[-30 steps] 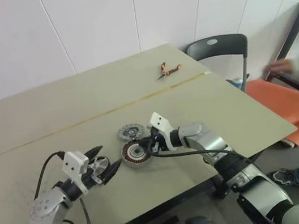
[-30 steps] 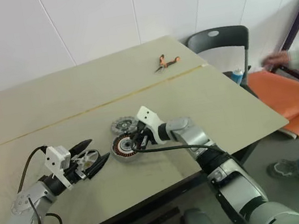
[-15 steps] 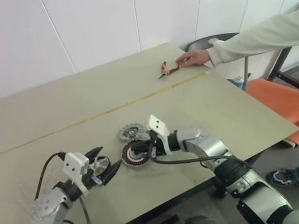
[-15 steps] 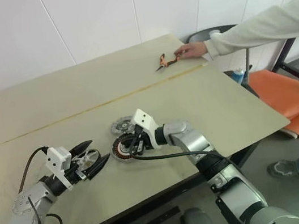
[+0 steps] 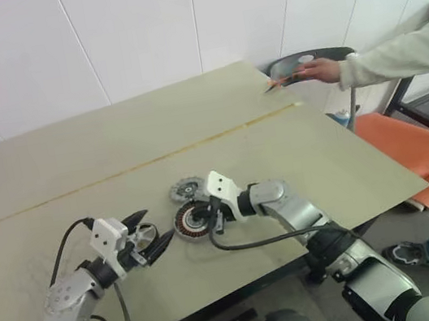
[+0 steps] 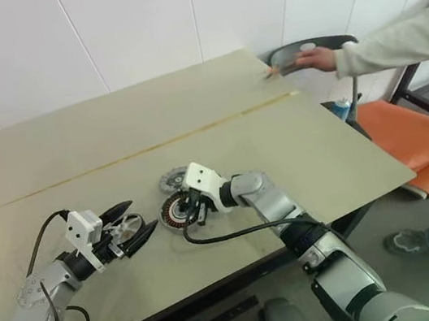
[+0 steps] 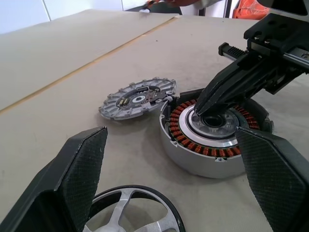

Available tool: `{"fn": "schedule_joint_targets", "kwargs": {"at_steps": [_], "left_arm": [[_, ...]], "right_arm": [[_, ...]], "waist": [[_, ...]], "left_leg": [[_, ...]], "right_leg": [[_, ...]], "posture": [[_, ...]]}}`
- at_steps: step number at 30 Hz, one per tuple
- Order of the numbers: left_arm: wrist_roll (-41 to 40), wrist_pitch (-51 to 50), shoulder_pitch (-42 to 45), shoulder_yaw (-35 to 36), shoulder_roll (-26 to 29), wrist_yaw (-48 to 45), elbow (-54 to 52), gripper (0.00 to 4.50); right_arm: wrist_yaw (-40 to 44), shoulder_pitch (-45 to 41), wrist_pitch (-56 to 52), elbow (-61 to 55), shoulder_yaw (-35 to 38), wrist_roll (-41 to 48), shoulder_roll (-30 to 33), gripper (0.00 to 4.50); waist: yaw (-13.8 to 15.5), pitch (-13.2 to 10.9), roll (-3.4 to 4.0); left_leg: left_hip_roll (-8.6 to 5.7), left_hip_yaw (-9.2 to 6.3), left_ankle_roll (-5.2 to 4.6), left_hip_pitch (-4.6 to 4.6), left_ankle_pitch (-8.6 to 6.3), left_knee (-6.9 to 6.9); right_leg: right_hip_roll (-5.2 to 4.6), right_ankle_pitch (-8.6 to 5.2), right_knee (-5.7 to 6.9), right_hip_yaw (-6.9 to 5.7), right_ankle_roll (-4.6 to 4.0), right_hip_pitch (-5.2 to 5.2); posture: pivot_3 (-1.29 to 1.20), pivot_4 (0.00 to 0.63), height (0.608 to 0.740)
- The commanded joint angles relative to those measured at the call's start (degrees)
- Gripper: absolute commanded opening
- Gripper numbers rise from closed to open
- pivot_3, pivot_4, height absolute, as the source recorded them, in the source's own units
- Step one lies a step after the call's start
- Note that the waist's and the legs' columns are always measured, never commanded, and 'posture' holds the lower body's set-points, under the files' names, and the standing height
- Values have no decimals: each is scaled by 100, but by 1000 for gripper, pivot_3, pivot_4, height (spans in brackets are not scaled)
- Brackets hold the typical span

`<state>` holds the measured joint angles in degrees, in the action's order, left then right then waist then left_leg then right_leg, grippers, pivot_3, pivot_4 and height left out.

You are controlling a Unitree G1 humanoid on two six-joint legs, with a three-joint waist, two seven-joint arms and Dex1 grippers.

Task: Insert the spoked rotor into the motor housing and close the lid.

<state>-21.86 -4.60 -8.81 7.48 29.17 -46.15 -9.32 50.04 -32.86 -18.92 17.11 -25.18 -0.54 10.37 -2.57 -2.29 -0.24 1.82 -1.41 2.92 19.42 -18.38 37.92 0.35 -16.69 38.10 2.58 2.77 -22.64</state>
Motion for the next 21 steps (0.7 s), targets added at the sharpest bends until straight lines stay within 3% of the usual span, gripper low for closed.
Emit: {"fn": "schedule_joint_targets", "kwargs": {"at_steps": [1,14,21], "left_arm": [[-5,142,40,75,32,-36,-45,4500],[3,94,144,20,30,22,-84,4500],[-29,-50,176,37,55,82,-259,4500]], "right_arm": [[97,-63,-175,115,-236,-304,203,41],[677,-1,-633,-170,-489,-320,577,41],[77,-196,-343,171,-277,-462,402,41]], "waist": [[0,1,-1],[13,4,-3],[9,4,-3]], "left_leg": [[0,0,0,-3,0,0],[-1,-2,0,-6,0,6],[-2,-1,0,-7,0,6]], "right_leg": [[0,0,0,0,0,3],[-2,0,0,-1,0,12],[-2,0,-1,-1,0,13]], "posture": [[0,0,740],[0,0,740],[0,0,740]]}}
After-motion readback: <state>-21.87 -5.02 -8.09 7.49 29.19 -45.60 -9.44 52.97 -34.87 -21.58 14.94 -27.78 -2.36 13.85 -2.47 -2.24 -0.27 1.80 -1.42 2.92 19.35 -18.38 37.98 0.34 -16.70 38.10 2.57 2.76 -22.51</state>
